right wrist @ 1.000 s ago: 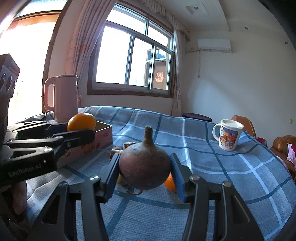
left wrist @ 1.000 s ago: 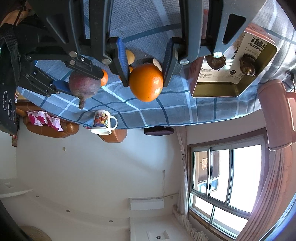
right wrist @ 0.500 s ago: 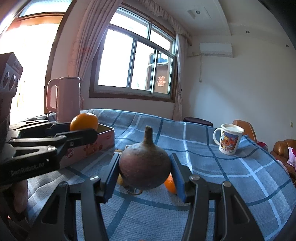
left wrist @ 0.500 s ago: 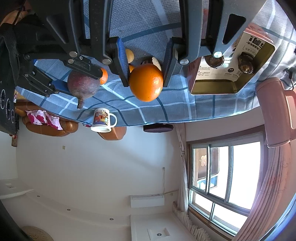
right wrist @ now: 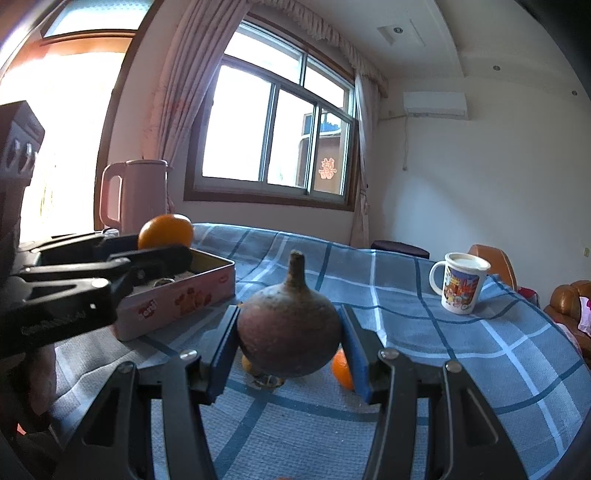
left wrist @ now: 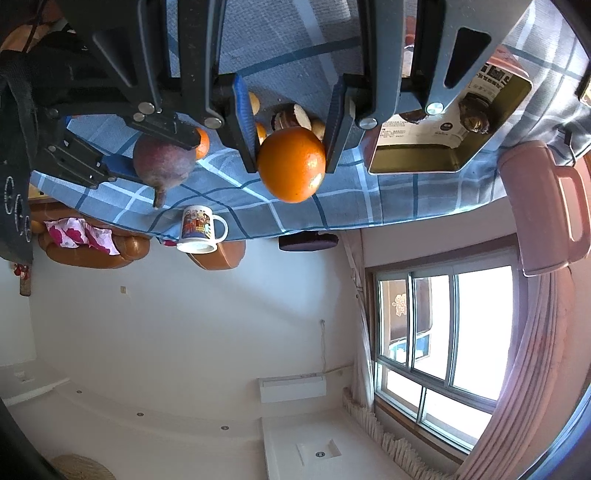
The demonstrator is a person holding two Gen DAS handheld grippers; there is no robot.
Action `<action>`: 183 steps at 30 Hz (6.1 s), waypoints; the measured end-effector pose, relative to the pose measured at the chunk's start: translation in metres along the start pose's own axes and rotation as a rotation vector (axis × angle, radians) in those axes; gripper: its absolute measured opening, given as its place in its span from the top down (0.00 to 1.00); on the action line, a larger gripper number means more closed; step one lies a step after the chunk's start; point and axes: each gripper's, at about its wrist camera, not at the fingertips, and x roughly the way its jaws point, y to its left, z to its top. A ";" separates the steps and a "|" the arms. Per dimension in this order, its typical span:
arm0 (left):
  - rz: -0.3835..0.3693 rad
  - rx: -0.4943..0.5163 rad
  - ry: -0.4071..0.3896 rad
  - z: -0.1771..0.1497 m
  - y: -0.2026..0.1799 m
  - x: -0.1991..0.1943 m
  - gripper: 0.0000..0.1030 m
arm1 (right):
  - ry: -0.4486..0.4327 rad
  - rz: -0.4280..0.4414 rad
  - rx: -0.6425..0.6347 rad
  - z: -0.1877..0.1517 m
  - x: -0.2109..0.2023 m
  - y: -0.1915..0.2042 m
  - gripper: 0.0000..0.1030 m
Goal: Organize fruits
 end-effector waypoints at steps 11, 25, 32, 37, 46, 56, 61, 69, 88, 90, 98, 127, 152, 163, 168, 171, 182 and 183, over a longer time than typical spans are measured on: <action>0.003 -0.001 -0.006 0.001 0.002 0.000 0.65 | 0.016 0.000 0.004 0.000 0.001 0.000 0.47; 0.033 -0.010 0.007 0.006 0.014 -0.005 0.65 | 0.056 0.022 0.036 0.010 0.007 -0.004 0.47; 0.055 -0.013 0.041 0.010 0.024 -0.004 0.65 | 0.056 0.048 0.013 0.027 0.011 0.004 0.47; 0.085 -0.032 0.087 0.010 0.038 0.000 0.65 | 0.055 0.060 -0.028 0.040 0.020 0.015 0.47; 0.149 -0.070 0.137 0.009 0.067 0.003 0.65 | 0.059 0.099 -0.097 0.058 0.039 0.036 0.47; 0.189 -0.070 0.179 0.009 0.094 0.007 0.65 | 0.083 0.145 -0.147 0.074 0.059 0.054 0.47; 0.204 -0.068 0.201 0.011 0.106 0.011 0.65 | 0.091 0.166 -0.162 0.084 0.070 0.063 0.47; 0.224 -0.080 0.255 0.009 0.130 0.023 0.65 | 0.130 0.198 -0.156 0.097 0.095 0.073 0.47; 0.255 -0.092 0.360 0.001 0.168 0.048 0.65 | 0.275 0.244 -0.139 0.077 0.150 0.101 0.47; 0.249 -0.098 0.375 -0.001 0.170 0.051 0.65 | 0.285 0.244 -0.138 0.075 0.153 0.102 0.47; 0.249 -0.107 0.419 -0.009 0.178 0.059 0.65 | 0.321 0.253 -0.158 0.068 0.161 0.111 0.47; 0.280 -0.137 0.289 0.008 0.168 0.023 0.32 | 0.259 0.244 -0.159 0.070 0.131 0.102 0.16; -0.065 -0.044 0.409 -0.004 0.008 0.085 0.31 | 0.372 -0.161 0.045 0.014 0.064 -0.074 0.12; -0.148 -0.029 0.504 -0.012 -0.008 0.105 0.31 | 0.500 -0.062 0.066 0.001 0.090 -0.076 0.28; -0.180 -0.012 0.540 -0.015 -0.014 0.112 0.36 | 0.520 -0.012 0.032 0.000 0.093 -0.066 0.37; -0.182 -0.006 0.556 -0.016 -0.014 0.115 0.48 | 0.532 0.015 -0.004 -0.001 0.095 -0.056 0.46; -0.225 0.005 0.620 -0.023 -0.021 0.124 0.59 | 0.553 0.053 -0.007 -0.003 0.097 -0.051 0.53; -0.228 -0.009 0.630 -0.024 -0.019 0.126 0.61 | 0.554 0.051 -0.009 -0.003 0.097 -0.051 0.53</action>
